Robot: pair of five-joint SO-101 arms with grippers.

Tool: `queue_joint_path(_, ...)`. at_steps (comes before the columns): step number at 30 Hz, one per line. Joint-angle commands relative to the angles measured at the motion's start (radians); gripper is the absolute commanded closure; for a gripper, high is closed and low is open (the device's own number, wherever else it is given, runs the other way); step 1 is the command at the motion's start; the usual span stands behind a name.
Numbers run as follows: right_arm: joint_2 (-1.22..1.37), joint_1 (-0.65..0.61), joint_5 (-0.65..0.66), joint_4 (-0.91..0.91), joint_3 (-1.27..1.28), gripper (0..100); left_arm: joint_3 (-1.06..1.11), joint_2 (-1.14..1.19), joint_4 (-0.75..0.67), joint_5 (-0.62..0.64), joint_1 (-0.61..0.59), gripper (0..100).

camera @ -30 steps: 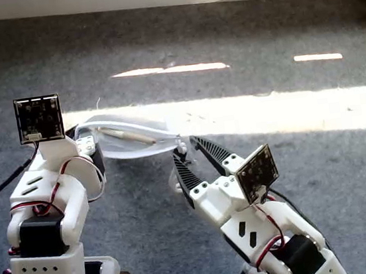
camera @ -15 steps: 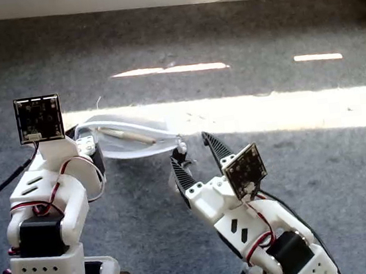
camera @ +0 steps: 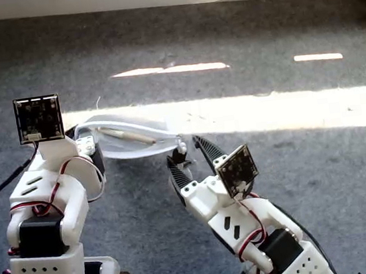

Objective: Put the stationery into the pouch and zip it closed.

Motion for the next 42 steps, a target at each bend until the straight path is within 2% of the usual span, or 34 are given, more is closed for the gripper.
queue_joint_path(1, 0.015, 0.004, -0.012, -0.053, -0.007, 78.6, -0.015, -0.005, -0.028, 0.008, -0.015, 97)
queue_joint_path(6, 0.226, 0.008, -0.086, -0.076, -0.104, 78.6, -0.015, -0.005, -0.029, 0.008, -0.015, 97)
queue_joint_path(11, 0.364, 0.010, -0.095, -0.076, -0.191, 78.6, -0.015, -0.005, -0.028, 0.008, -0.015, 97)
queue_joint_path(19, 0.317, 0.010, -0.094, -0.076, -0.182, 79.2, -0.015, -0.005, -0.029, 0.008, -0.015, 97)
queue_joint_path(23, 0.349, 0.010, -0.091, -0.081, -0.171, 86.7, -0.015, -0.005, -0.029, 0.006, -0.015, 97)
queue_joint_path(28, 0.355, 0.010, -0.091, -0.076, -0.171, 89.2, -0.015, -0.005, -0.029, 0.006, -0.015, 97)
queue_joint_path(33, 0.354, 0.010, -0.008, -0.076, -0.171, 99.3, -0.015, -0.005, -0.028, 0.006, -0.015, 97)
queue_joint_path(35, 0.354, 0.010, -0.002, -0.074, -0.170, 99.4, -0.016, -0.005, -0.028, 0.006, -0.015, 97)
queue_joint_path(42, 0.263, 0.047, 0.032, 0.088, -0.209, 99.4, -0.018, -0.005, -0.028, 0.006, -0.015, 97)
